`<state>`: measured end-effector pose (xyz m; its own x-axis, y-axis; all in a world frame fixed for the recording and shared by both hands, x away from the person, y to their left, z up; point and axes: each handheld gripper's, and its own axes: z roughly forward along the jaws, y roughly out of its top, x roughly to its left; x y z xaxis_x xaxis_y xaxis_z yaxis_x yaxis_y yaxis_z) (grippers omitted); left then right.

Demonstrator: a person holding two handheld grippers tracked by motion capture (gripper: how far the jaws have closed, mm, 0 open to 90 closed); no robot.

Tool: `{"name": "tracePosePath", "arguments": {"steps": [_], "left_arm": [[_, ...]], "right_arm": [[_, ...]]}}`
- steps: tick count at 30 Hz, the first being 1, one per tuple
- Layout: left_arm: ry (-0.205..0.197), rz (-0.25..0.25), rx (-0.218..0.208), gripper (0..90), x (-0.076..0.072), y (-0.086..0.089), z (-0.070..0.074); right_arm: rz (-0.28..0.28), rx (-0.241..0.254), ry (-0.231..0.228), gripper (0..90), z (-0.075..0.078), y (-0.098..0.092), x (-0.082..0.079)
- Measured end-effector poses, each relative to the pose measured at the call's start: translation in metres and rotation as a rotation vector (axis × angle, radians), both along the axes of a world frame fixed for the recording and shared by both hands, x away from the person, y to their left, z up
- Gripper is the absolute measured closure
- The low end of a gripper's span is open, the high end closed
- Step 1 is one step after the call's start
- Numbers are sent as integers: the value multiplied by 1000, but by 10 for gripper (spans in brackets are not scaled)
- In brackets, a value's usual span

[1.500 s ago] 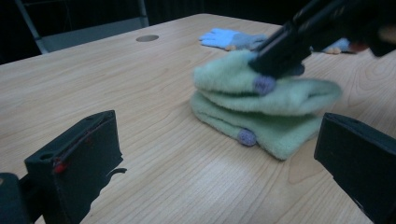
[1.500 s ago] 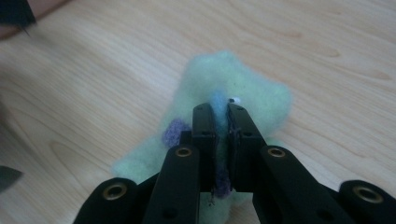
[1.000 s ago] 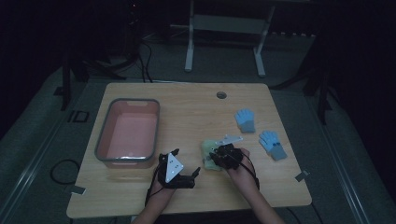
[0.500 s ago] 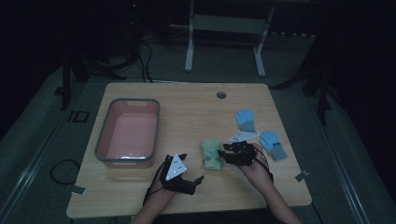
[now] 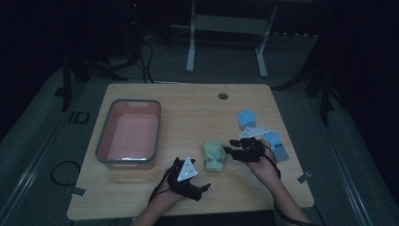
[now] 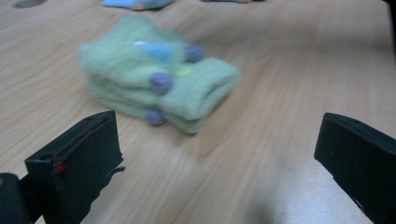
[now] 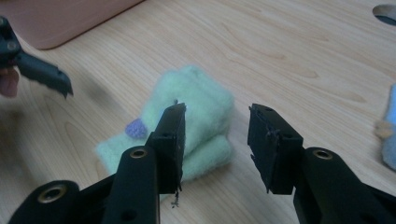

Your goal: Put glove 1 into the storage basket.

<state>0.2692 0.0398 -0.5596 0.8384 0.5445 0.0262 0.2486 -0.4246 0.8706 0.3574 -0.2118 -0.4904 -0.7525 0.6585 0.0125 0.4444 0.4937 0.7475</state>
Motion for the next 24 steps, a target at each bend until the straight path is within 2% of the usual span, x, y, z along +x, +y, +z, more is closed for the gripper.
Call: {"name": "tracePosePath", "arguments": {"steps": [2,4,5,6,7,8,9,10,12,14,15,18,20,21,24], "left_arm": [[-1,-25,10,6,0,-2,1],[-7,-31,-1,78,2,-2,3],[-1,-45,-5,81,4,-2,4],[-9,-51,2,90,6,-3,5],[-25,-77,11,153,8,-5,7],[-25,-77,11,170,8,-5,7],[-40,-91,25,170,12,-9,9],[-49,-112,36,212,13,-12,10],[-87,-123,68,239,15,-18,11],[-98,-139,83,291,17,-21,11],[-117,-156,104,291,21,-26,12],[-135,-170,132,332,25,-32,12],[-132,-174,136,343,26,-34,12],[-139,-170,158,343,28,-36,11],[-134,-170,185,374,31,-39,8]], "right_arm": [[2,7,2,556,1,-1,1],[14,14,-1,543,3,-1,3],[17,14,-3,536,4,-1,4],[21,19,-1,537,5,-1,6],[28,24,4,534,6,-1,8],[28,24,4,534,6,-1,8],[36,17,-2,531,7,0,10],[41,11,0,529,8,-1,14],[47,22,9,508,7,-2,19],[49,22,19,498,7,-2,22],[54,25,25,487,6,-2,24],[50,24,49,468,0,3,30],[51,30,59,465,-2,4,31],[54,35,71,457,-4,5,33],[46,50,109,431,-13,9,40]]}}
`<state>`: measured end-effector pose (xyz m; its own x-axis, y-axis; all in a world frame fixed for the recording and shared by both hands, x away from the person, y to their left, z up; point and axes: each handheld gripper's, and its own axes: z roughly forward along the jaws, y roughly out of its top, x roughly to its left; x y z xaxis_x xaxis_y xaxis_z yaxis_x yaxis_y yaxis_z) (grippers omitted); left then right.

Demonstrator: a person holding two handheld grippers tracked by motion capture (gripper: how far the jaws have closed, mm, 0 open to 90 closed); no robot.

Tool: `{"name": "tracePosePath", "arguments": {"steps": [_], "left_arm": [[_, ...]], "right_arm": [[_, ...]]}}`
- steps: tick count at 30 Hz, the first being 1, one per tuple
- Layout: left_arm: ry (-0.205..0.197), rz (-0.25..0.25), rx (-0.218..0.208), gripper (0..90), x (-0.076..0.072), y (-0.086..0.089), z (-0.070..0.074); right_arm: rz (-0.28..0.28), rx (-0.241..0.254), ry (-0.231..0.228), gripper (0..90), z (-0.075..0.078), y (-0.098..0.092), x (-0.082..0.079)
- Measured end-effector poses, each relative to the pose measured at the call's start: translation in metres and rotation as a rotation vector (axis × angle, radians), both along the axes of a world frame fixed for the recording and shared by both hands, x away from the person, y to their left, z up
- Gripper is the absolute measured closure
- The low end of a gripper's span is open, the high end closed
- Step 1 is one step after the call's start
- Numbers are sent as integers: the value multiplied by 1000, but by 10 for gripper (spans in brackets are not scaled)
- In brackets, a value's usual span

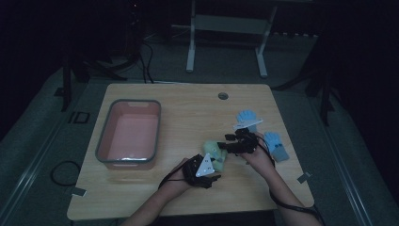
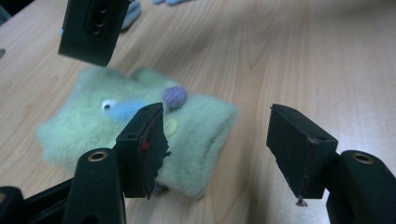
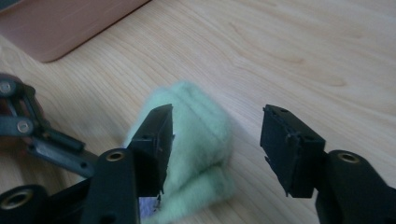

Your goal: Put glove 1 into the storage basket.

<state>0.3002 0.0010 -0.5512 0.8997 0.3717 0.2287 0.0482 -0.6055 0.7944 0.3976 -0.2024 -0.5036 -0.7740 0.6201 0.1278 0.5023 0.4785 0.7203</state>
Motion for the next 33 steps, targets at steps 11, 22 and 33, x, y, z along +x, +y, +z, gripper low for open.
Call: {"name": "tracePosePath", "arguments": {"steps": [11,22,33], "left_arm": [[0,5,80,427,12,-7,-13],[-54,31,116,666,13,-8,-13],[-32,38,128,732,19,-4,11]], "right_arm": [[38,15,143,409,-35,10,24],[70,46,256,638,-44,12,22],[28,91,221,699,-28,11,17]]}}
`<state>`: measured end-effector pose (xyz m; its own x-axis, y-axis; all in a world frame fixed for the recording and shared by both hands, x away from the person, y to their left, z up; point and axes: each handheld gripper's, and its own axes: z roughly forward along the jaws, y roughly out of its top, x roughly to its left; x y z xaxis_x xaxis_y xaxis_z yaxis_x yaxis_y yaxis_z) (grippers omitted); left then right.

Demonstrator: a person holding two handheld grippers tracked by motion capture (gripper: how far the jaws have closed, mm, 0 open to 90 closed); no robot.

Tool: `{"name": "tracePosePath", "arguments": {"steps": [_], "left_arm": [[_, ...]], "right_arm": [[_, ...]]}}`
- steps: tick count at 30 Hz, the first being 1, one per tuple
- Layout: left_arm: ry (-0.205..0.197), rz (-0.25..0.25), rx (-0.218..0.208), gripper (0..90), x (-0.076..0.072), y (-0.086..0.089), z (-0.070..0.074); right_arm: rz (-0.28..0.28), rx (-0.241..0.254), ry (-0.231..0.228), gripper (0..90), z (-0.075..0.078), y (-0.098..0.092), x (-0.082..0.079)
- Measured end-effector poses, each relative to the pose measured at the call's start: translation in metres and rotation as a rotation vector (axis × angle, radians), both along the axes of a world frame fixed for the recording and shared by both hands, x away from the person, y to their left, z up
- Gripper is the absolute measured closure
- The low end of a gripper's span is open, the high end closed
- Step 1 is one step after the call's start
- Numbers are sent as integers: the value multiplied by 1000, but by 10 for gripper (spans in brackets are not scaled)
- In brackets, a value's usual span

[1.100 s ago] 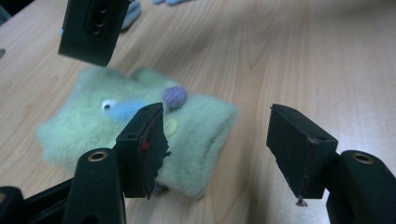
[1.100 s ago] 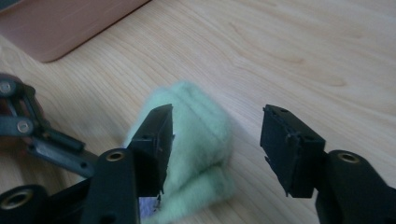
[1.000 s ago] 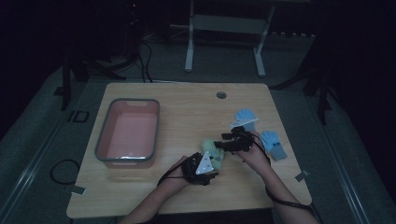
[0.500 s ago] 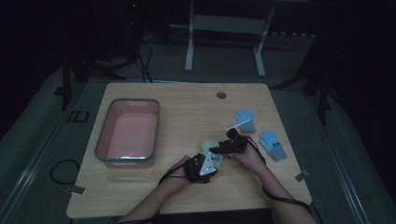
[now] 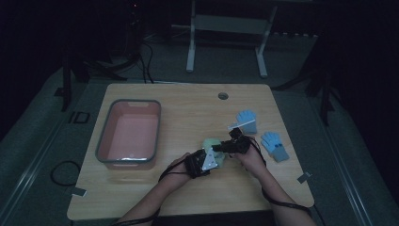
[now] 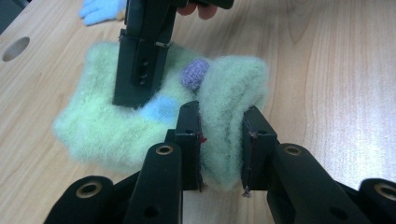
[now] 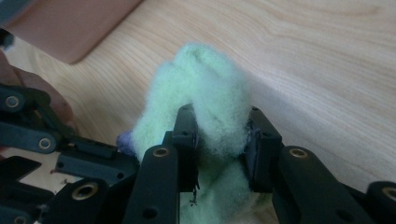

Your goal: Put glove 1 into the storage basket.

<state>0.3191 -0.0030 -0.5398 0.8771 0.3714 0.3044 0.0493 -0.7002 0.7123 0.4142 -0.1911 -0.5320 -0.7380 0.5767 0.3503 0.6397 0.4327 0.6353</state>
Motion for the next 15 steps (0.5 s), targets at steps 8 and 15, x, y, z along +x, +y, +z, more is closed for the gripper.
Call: {"name": "tracePosePath", "arguments": {"steps": [8,15], "left_arm": [[-15,-10,7,730,0,8,22],[-51,1,28,731,1,16,43]], "right_arm": [[-12,36,-27,700,22,3,-3],[-11,46,-54,701,45,11,-2]]}}
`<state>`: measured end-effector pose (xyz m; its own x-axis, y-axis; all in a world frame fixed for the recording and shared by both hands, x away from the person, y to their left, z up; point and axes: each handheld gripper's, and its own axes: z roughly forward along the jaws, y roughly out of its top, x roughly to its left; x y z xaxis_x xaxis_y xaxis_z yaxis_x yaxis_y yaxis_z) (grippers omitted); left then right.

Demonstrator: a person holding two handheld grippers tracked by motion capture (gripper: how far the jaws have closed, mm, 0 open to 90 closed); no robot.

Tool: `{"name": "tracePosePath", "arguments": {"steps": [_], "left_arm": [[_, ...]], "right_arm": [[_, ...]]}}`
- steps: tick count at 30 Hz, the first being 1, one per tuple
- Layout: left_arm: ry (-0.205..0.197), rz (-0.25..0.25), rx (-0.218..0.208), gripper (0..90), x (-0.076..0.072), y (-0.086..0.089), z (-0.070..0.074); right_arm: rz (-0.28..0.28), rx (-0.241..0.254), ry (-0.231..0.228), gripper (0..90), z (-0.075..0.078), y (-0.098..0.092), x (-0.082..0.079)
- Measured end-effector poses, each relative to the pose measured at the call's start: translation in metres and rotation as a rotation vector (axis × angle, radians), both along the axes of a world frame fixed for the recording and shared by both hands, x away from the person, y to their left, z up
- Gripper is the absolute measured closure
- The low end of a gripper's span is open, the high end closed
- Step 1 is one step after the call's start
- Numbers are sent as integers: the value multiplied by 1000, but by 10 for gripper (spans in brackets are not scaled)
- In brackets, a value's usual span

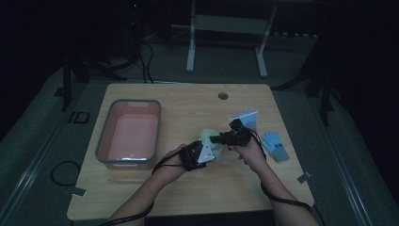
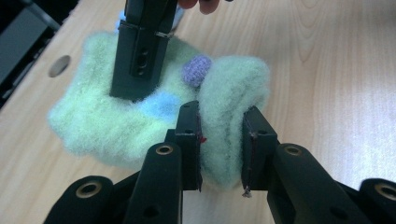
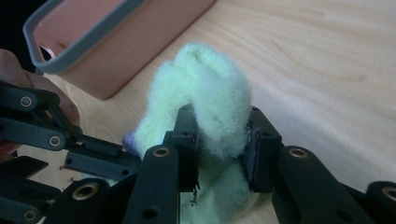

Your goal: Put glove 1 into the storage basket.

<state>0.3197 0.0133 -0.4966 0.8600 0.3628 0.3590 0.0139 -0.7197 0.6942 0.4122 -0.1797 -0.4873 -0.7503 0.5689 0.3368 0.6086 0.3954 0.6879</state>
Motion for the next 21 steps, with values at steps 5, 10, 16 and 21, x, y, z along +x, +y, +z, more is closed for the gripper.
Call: {"name": "tracePosePath", "arguments": {"steps": [5,10,16,21], "left_arm": [[-20,7,18,730,0,8,13],[-38,13,52,731,0,17,25],[-59,27,78,730,0,30,38],[-60,40,78,730,-1,40,42]], "right_arm": [[8,-4,-15,701,15,11,2],[23,-3,-32,701,27,23,4],[38,7,-48,701,40,39,7],[52,8,-54,701,45,51,9]]}}
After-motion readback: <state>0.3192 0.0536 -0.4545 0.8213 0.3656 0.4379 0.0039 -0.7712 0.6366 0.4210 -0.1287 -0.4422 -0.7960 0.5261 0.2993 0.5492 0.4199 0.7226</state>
